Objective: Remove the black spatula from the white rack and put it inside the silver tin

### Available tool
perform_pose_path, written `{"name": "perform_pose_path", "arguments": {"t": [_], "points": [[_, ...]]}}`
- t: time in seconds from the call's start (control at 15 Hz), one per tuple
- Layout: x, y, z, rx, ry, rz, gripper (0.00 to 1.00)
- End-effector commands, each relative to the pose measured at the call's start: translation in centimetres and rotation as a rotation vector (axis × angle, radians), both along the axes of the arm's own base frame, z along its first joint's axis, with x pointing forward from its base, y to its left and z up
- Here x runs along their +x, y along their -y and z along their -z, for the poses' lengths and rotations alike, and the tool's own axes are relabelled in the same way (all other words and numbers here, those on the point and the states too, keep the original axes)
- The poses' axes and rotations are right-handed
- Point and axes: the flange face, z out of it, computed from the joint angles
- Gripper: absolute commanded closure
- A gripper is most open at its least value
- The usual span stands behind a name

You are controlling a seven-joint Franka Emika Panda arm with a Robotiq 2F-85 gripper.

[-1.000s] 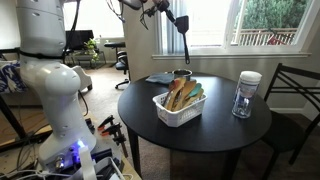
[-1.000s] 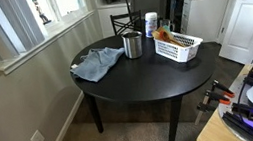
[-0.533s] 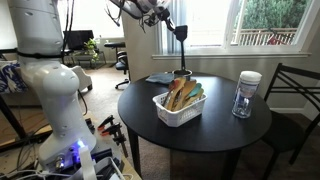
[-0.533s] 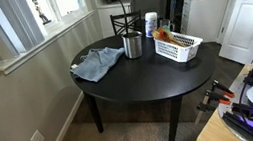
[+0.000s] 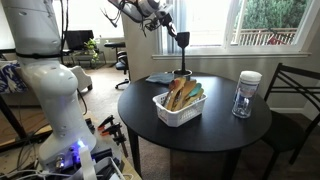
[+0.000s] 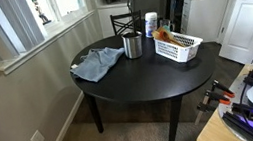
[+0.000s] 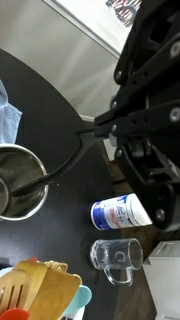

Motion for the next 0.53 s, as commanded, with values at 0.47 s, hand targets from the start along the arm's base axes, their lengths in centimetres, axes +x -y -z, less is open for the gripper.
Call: {"name": "perform_pose_path", "arguments": {"t": [0.47], "points": [[-3.1,2.3,5.1,0.101,-0.089,0.072,0.99]]}}
